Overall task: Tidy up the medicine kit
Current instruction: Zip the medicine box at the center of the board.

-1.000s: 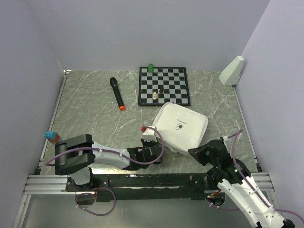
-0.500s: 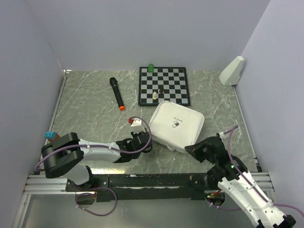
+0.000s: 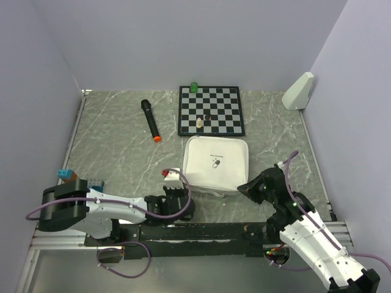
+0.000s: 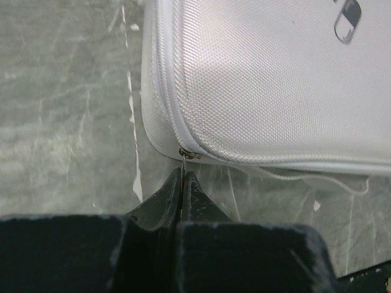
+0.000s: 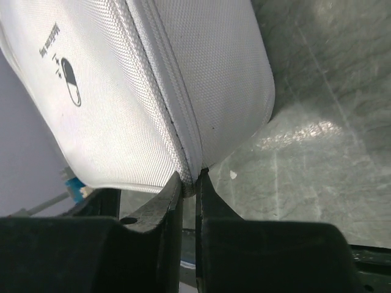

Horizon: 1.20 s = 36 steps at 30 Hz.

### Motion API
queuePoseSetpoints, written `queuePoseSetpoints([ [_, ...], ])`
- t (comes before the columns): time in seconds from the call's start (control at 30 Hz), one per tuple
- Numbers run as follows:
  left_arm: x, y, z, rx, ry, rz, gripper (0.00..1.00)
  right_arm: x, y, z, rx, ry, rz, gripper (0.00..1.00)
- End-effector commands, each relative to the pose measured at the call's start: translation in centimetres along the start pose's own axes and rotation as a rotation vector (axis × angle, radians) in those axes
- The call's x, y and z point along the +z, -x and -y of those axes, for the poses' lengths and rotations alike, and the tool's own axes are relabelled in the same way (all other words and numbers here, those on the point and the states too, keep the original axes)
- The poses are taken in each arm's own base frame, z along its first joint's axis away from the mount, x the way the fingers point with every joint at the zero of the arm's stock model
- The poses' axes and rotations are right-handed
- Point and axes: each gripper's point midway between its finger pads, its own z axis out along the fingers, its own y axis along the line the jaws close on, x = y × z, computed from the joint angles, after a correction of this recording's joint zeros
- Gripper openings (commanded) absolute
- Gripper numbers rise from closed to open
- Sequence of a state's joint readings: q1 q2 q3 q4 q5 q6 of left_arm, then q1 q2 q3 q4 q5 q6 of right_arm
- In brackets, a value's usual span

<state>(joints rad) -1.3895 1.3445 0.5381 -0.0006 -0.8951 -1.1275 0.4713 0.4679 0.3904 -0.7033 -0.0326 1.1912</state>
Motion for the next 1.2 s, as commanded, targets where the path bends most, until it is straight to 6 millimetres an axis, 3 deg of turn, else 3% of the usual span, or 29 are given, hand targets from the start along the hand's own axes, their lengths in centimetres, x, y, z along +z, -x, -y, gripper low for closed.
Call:
queuePoseSetpoints([
  [0.0,-1.4,-3.2,-1.4,0.107,0.070,-0.024,0.01,-0.6,3.5,0.4,-0.135,-0.068,0.128,0.00],
  [0.13,-2.2,-5.9,1.7,0.178,0.018,-0.058,0.01,-0.7,5.3,-0.1,-0.146,-0.074,0.148,0.00],
  [0.33,-2.0,-6.7,5.7,0.270,-0.081,-0.064,0.01,-0.9,6.8,-1.6,-0.168,-0.052,0.147,0.00],
  [0.4,-1.8,-6.7,7.0,0.291,-0.102,-0.057,0.01,-1.4,7.1,-2.6,-0.198,-0.025,0.142,0.12],
  [0.5,-1.0,-6.9,8.6,0.305,-0.126,-0.050,0.01,-2.5,6.8,-4.0,-0.230,0.036,0.133,0.43],
  [0.63,0.1,-7.1,9.8,0.322,-0.151,-0.054,0.01,-3.4,4.9,-4.3,-0.209,0.104,0.069,0.61],
  [0.87,1.0,-6.9,13.9,0.354,-0.233,-0.038,0.01,-1.7,1.2,-2.8,-0.127,0.156,-0.088,0.64],
  [0.97,1.2,-6.9,16.0,0.378,-0.272,-0.029,0.01,-1.3,0.9,-2.5,-0.118,0.154,-0.099,0.64],
  [1.17,1.5,-7.6,18.4,0.412,-0.329,-0.031,0.01,-0.9,1.1,-2.8,-0.116,0.181,-0.083,0.63],
])
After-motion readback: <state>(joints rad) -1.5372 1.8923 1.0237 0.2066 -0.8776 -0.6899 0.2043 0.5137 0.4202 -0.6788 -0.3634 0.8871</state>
